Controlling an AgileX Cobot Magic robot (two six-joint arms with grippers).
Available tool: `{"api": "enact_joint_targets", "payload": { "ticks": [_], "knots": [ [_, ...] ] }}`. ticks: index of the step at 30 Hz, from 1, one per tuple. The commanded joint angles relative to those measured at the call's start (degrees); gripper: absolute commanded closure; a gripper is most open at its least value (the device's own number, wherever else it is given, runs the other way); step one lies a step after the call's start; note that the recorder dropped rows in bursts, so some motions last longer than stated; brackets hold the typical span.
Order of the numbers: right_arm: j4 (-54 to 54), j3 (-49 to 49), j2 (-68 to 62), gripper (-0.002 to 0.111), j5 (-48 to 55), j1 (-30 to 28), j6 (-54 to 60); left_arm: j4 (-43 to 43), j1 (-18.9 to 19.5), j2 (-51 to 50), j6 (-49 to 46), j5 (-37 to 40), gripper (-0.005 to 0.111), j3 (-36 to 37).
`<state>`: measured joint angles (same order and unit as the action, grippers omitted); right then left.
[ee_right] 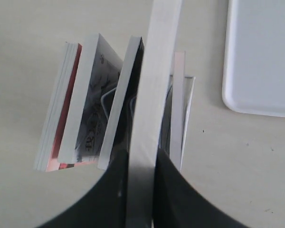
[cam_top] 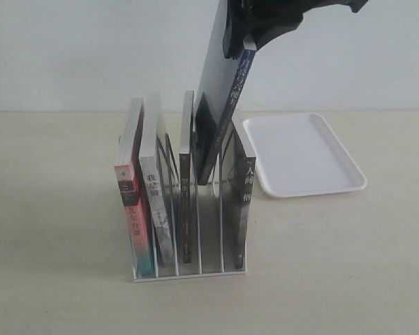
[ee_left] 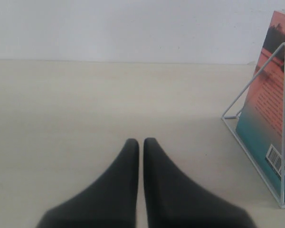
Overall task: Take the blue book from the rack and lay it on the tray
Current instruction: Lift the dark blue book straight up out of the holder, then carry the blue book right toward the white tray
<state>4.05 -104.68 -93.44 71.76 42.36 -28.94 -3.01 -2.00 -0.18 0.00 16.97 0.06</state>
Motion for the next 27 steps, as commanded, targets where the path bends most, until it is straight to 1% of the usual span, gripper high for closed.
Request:
{"api": "enact_joint_targets", "payload": {
  "ticks": [1, 5, 10, 13, 18, 20, 21, 25, 26, 27],
  "knots": [
    [1.0, -0.6, 3.5, 0.108, -1.8, -0.1, 0.5, -0.2, 0.1, 0.2, 0.0, -0.2, 0.103, -0.1],
    [1.0, -0.6, 6.5, 0.108, -1.8, -0.1, 0.5, -0.2, 0.1, 0.2, 0.0, -0.2, 0.103, -0.1],
    [2.2, -0.6, 13.5, 0.108, -1.8, -0.1, 0.5, -0.2, 0.1, 0.2, 0.0, -0.2, 0.103, -0.1],
    [11.7, -0.6, 19.6, 0.108, -1.8, -0.1, 1.0, -0.2, 0.1, 0.2, 0.0, -0.2, 0.103, -0.1],
    [24.3, -0.6, 26.3, 0.108, -1.8, -0.1, 1.5, -0.2, 0.1, 0.2, 0.0, -0.2, 0.103, -0.1],
    [28.2, -0.6, 27.2, 0.108, -1.8, -0.1, 2.6, -0.2, 0.1, 0.2, 0.0, -0.2, 0.103, -0.1],
    [32.9, -0.4, 27.6, 0.108, -1.8, -0.1, 3.2, -0.2, 0.1, 0.2, 0.0, -0.2, 0.103, -0.1],
    [40.1, -0.3, 26.7, 0.109, -1.8, -0.2, 6.8, -0.2, 0.1, 0.2, 0.0, -0.2, 0.103, -0.1],
    [41.4, 0.1, 26.5, 0.109, -1.8, -0.4, 6.9, -0.2, 0.1, 0.2, 0.0, -0.2, 0.103, -0.1],
    [42.2, 1.7, 26.3, 0.109, -1.8, -2.5, 8.3, -0.2, 0.1, 0.2, 0.0, -0.2, 0.103, -0.1]
  ]
}}
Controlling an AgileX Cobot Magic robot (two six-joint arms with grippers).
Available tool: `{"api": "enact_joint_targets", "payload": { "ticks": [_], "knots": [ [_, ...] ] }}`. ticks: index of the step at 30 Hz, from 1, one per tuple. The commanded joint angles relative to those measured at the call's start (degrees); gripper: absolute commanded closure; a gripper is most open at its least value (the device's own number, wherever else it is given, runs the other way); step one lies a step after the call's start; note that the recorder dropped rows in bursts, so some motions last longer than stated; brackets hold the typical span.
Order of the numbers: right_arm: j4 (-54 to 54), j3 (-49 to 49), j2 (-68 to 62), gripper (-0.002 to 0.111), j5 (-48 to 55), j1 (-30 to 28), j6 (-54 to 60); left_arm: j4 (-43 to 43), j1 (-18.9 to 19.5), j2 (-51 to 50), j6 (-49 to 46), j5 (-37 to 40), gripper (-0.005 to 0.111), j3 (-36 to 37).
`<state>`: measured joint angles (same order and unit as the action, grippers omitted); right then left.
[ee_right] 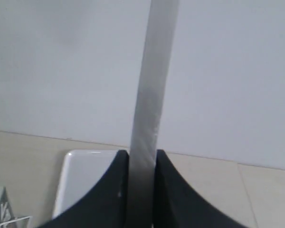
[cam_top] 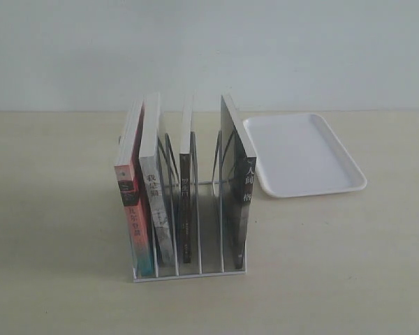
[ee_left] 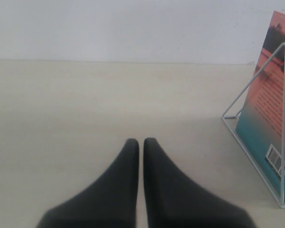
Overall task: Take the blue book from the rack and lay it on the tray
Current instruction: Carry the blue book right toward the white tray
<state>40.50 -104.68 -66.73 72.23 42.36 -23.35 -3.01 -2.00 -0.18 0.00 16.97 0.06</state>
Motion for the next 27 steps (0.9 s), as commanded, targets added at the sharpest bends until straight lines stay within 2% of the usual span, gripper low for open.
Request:
{"api": "enact_joint_targets", "payload": {
  "ticks": [1, 2, 4, 8, 9, 12, 19, 22, 27],
  "knots": [
    [5.4, 2.9, -0.5, 0.109, -2.3, -4.2, 3.0, -0.2, 0.1, 0.2, 0.0, -0.2, 0.103, -0.1],
    [4.6, 6.1, -0.5, 0.109, -2.3, -7.8, 6.4, -0.2, 0.1, 0.2, 0.0, -0.2, 0.103, -0.1],
    [4.6, 9.8, -0.7, 0.109, -2.3, -11.1, 13.9, -0.2, 0.1, 0.2, 0.0, -0.2, 0.103, -0.1],
    [4.5, 16.9, -1.1, 0.109, -2.3, -13.4, 29.9, -0.2, 0.1, 0.2, 0.0, -0.2, 0.103, -0.1],
    [2.9, 20.2, -1.1, 0.109, -4.9, -13.4, 39.4, -0.2, 0.1, 0.2, 0.0, -0.2, 0.103, -0.1],
    [0.1, 26.6, -1.4, 0.109, -17.3, -13.4, 54.5, -0.2, 0.1, 0.2, 0.0, -0.2, 0.103, -0.1],
    [0.8, 33.3, -2.0, 0.109, -35.9, -13.4, 58.0, -0.2, 0.1, 0.2, 0.0, -0.2, 0.103, -0.1],
    [0.9, 36.2, -2.3, 0.109, -40.0, -13.7, 62.1, -0.2, 0.1, 0.2, 0.0, -0.2, 0.103, -0.1],
    [-0.4, 38.7, -4.1, 0.109, -44.3, -19.3, 62.2, -0.2, 0.1, 0.2, 0.0, -0.2, 0.103, -0.1]
  ]
}}
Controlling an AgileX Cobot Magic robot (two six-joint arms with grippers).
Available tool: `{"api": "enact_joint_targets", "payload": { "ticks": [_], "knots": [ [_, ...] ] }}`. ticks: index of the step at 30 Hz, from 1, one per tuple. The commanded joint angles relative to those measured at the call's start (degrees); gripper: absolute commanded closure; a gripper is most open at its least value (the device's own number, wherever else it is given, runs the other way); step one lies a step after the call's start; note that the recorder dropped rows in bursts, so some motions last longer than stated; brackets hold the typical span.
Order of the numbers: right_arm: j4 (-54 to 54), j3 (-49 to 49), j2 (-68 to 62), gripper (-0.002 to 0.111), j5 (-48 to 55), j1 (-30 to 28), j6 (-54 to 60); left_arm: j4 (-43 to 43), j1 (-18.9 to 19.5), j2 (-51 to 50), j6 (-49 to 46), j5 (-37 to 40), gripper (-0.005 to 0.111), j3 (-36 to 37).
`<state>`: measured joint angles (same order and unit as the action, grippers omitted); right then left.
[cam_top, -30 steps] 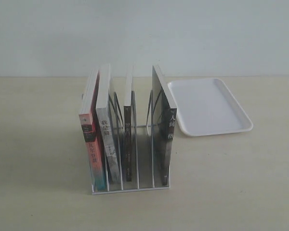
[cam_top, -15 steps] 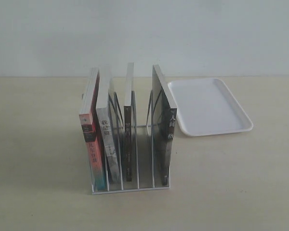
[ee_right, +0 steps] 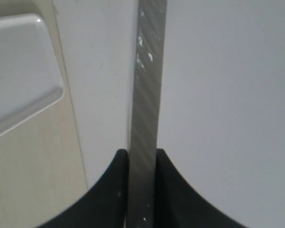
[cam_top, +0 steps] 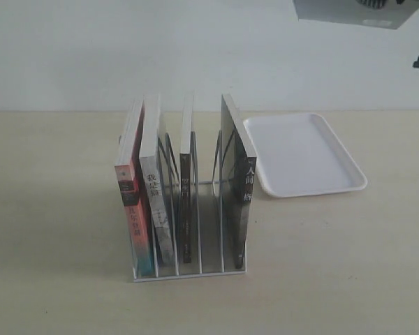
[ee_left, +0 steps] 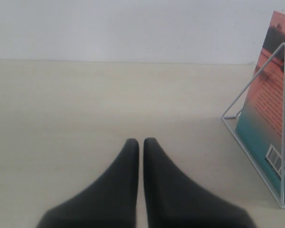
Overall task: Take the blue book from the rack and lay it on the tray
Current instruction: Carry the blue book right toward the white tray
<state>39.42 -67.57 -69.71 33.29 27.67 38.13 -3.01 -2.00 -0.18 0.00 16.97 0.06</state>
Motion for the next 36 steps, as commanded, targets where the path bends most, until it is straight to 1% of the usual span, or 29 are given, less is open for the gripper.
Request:
{"api": "enact_joint_targets", "payload": {
  "ticks": [1, 5, 11, 17, 26, 29, 36],
  "knots": [
    [0.6, 2.0, -1.6, 0.109, -6.9, -5.7, 0.7, -0.2, 0.1, 0.2, 0.0, -0.2, 0.103, -0.1],
    [-4.0, 3.7, -3.0, 0.109, -12.7, -9.5, 0.7, -0.2, 0.1, 0.2, 0.0, -0.2, 0.103, -0.1],
    [-8.9, 5.6, -3.6, 0.109, -14.7, -9.9, 1.9, -0.2, 0.1, 0.2, 0.0, -0.2, 0.103, -0.1],
    [-17.4, 8.0, -3.6, 0.109, -14.7, -9.9, 18.9, -0.2, 0.1, 0.2, 0.0, -0.2, 0.103, -0.1],
    [-28.1, 8.2, -4.3, 0.109, -16.6, -9.9, 31.7, -0.2, 0.1, 0.2, 0.0, -0.2, 0.103, -0.1],
    [-29.1, 8.2, -6.9, 0.109, -17.1, -9.9, 34.2, -0.2, 0.1, 0.2, 0.0, -0.2, 0.103, -0.1],
    [-29.9, 8.2, -14.5, 0.109, -22.0, -9.9, 34.2, -0.2, 0.1, 0.2, 0.0, -0.2, 0.103, -0.1]
  ]
}}
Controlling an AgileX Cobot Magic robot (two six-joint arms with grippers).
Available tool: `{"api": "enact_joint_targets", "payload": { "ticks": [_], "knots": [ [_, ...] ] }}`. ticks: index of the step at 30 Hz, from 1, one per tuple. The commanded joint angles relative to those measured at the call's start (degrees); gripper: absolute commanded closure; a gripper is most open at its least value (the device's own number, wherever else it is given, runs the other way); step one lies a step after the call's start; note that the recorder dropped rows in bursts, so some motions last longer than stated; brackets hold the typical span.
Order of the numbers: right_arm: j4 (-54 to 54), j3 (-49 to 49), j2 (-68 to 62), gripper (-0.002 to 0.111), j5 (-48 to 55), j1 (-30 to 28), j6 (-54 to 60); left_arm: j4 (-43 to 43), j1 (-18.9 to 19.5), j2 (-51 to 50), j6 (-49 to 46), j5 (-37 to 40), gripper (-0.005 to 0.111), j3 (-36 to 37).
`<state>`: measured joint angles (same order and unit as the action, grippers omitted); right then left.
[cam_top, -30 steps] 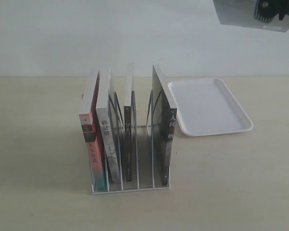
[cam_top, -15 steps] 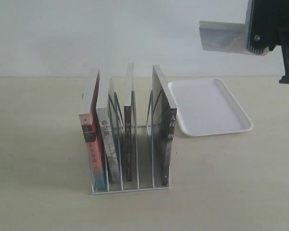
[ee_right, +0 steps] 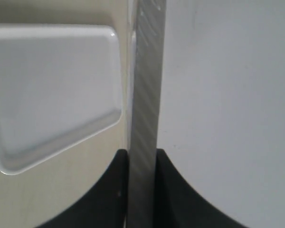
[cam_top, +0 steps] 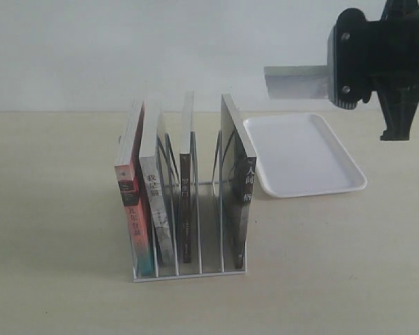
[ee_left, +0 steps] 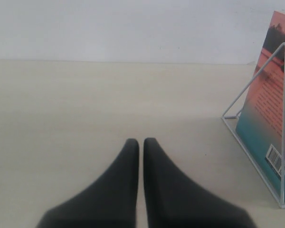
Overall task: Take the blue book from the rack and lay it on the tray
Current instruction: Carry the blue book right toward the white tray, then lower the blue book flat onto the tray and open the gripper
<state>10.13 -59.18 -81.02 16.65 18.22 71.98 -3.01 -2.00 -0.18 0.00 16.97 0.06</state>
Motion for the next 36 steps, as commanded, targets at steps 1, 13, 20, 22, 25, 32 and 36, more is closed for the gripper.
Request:
{"api": "enact_joint_targets", "payload": {
  "ticks": [1, 13, 20, 22, 25, 32, 36],
  "knots": [
    [-0.6, -0.2, -4.3, 0.109, -5.9, -0.4, 0.3, -0.2, 0.1, 0.2, 0.0, -0.2, 0.103, -0.1],
    [-0.6, -0.2, -14.7, 0.109, -16.6, -0.6, -0.1, -0.2, 0.1, 0.2, 0.0, -0.2, 0.103, -0.1],
    [-0.6, -0.2, -16.8, 0.109, -19.1, -0.6, -0.3, -0.2, 0.1, 0.2, 0.0, -0.2, 0.103, -0.1],
    [-0.6, -0.2, -16.8, 0.109, -19.5, -0.6, -1.5, -0.2, 0.1, 0.2, 0.0, -0.2, 0.103, -0.1],
    [-0.6, -0.2, -16.8, 0.109, -19.5, -0.6, -3.7, -0.2, 0.1, 0.2, 0.0, -0.2, 0.103, -0.1],
    [-0.6, -0.2, -16.8, 0.093, -21.2, -1.1, -4.0, -0.2, 0.1, 0.2, 0.0, -0.2, 0.103, -0.1],
    [-0.6, -0.2, -16.8, 0.076, -22.6, -3.1, -4.5, -0.2, 0.1, 0.2, 0.0, -0.2, 0.103, -0.1]
  ]
}}
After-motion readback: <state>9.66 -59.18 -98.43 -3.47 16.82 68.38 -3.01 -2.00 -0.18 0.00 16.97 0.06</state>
